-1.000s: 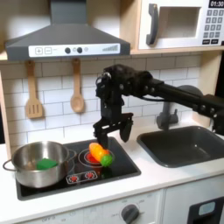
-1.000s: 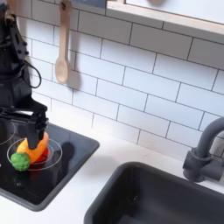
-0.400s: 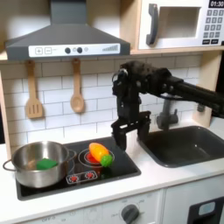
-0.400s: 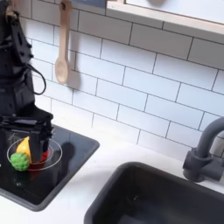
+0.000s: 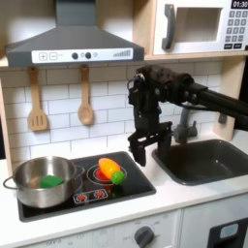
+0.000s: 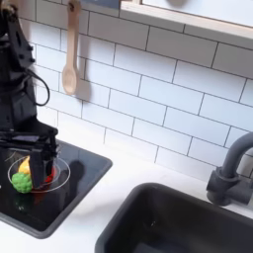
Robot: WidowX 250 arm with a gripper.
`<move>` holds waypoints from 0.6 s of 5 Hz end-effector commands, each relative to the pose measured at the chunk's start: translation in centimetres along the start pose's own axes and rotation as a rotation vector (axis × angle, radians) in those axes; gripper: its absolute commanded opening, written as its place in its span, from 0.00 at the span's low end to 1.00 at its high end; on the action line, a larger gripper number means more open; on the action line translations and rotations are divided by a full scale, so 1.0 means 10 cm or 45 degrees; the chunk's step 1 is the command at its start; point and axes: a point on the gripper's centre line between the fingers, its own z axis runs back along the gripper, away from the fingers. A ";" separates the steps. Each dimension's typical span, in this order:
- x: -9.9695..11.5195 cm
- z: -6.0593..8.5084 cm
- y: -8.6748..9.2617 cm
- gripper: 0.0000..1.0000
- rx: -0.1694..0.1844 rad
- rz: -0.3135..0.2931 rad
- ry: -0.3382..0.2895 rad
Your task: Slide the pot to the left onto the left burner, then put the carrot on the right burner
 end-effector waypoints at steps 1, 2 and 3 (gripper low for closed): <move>-0.07 0.08 -0.01 1.00 -0.017 -0.035 0.019; -0.16 0.11 0.05 1.00 -0.021 -0.034 0.030; -0.13 0.13 0.09 1.00 -0.015 -0.030 0.007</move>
